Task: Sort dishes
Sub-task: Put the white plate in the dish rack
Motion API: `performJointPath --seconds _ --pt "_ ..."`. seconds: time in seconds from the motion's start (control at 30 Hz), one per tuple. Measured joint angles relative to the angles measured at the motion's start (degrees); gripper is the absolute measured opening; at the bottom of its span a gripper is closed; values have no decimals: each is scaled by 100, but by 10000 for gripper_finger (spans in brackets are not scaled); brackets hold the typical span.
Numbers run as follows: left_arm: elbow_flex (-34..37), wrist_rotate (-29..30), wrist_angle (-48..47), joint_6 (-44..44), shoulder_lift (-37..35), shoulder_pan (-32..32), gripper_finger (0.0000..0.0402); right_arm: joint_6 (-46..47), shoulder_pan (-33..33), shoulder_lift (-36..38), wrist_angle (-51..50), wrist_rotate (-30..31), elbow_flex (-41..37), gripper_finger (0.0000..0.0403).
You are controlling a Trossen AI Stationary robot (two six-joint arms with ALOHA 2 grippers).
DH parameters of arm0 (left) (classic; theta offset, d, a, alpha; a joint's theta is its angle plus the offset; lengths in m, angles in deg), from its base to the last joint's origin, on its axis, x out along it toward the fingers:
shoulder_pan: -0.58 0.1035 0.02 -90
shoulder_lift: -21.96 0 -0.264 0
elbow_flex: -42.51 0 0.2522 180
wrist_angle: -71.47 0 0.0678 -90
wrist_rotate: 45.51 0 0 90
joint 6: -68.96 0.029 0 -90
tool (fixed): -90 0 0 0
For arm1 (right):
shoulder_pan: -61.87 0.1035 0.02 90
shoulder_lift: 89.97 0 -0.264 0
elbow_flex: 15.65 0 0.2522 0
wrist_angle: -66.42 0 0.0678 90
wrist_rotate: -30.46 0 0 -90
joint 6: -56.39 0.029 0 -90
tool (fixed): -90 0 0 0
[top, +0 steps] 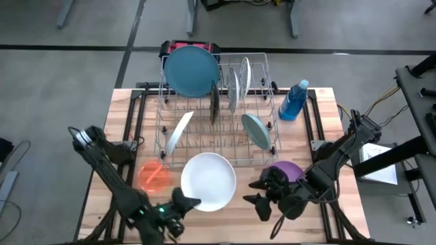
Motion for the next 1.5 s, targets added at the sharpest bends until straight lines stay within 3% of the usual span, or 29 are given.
performJointPath --seconds 0.23,0.37,0.57,0.8,0.93,1.17,1.33,1.5 --pt "-1828 426 -3492 -1375 1514 82 7 -517 -424 -3 403 -59 0 289" --pt "-2658 378 -4526 -2202 1986 83 7 -1029 -687 -117 422 -158 0 297" --pt "-3177 413 -4710 -2168 2145 28 3 -1942 -1066 -279 1241 -701 -41 289" --pt "-3224 570 -4698 -2190 2149 18 3 -2686 -1262 -437 2145 -1245 -64 255" --pt "-3183 608 -4706 -2563 2147 19 28 -2738 -1282 -437 2243 -1215 -104 196" --pt "-3162 712 -4873 -3232 2117 37 98 -2887 -1301 -434 2298 -1118 -120 29" --pt "-3161 730 -5167 -3847 1924 -24 146 -2952 -1297 -411 2235 -859 -115 31" --pt "-3163 752 -5338 -4500 1465 -213 185 -3235 -1285 -289 1342 -179 -147 28"
